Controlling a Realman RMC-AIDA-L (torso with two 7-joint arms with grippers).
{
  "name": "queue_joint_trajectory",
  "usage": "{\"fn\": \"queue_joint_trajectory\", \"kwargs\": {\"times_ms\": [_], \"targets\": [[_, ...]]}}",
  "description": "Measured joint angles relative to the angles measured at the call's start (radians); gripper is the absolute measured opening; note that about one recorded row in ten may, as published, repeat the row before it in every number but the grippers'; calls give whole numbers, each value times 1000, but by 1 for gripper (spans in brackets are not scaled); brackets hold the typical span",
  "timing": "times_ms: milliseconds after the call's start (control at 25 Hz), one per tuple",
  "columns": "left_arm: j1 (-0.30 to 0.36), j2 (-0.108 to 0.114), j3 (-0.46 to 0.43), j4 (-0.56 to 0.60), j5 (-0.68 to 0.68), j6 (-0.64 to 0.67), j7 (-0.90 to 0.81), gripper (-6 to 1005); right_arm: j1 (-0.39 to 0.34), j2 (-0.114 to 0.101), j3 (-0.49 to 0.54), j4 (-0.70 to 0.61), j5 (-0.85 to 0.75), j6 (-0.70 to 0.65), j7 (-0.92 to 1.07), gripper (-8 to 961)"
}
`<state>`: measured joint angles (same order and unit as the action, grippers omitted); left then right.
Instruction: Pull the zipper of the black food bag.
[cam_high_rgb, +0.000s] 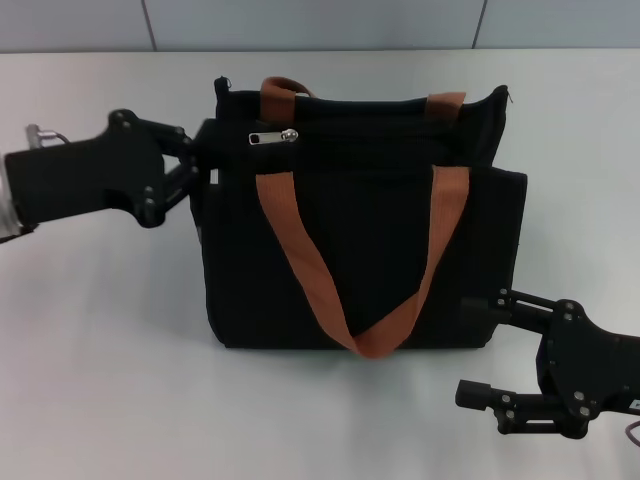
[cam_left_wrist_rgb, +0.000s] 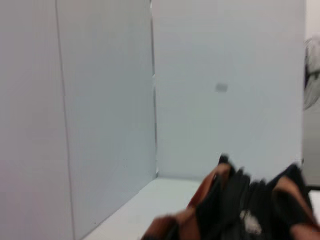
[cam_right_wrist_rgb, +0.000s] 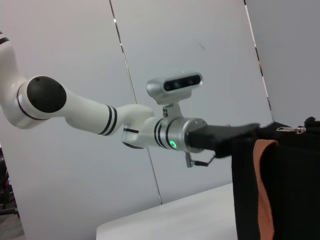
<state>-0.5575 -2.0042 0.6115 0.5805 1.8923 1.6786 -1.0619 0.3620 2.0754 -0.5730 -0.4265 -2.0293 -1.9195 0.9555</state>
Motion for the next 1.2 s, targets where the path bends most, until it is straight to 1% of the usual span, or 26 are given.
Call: {"fn": "queue_joint_trajectory", "kwargs": {"times_ms": [80, 160, 320, 600, 720, 800, 920, 1080, 1200], "targets": [[-4, 5, -24, 3, -4, 50, -11, 55, 0, 0, 0, 0, 0, 0, 0, 831], [-13, 4, -34, 12, -4, 71, -37, 17, 0, 0, 0, 0, 0, -1, 0, 831], [-52, -17, -27, 38, -2, 60, -110, 17, 2, 0, -1, 0, 0, -4, 0, 831], [-151, -56, -20, 47, 0, 59, -207, 17, 4, 0, 0, 0, 1, -14, -6, 832], [-182, -66, 31, 48, 2, 35, -219, 17, 6, 0, 5, 0, 13, -16, -6, 832], [-187, -67, 60, 48, -1, 8, -228, 17, 9, 1, 7, 3, 41, -28, 3, 832], [-180, -67, 60, 48, -8, -10, -235, 17, 14, 1, 8, 9, 108, -69, 52, 832], [-143, -61, 53, 52, -58, 16, -233, 17, 26, -1, 8, 7, 214, -89, 178, 832], [-127, -59, 52, 57, -76, 42, -227, 18, 53, -1, 9, -6, 279, -86, 271, 832]]}}
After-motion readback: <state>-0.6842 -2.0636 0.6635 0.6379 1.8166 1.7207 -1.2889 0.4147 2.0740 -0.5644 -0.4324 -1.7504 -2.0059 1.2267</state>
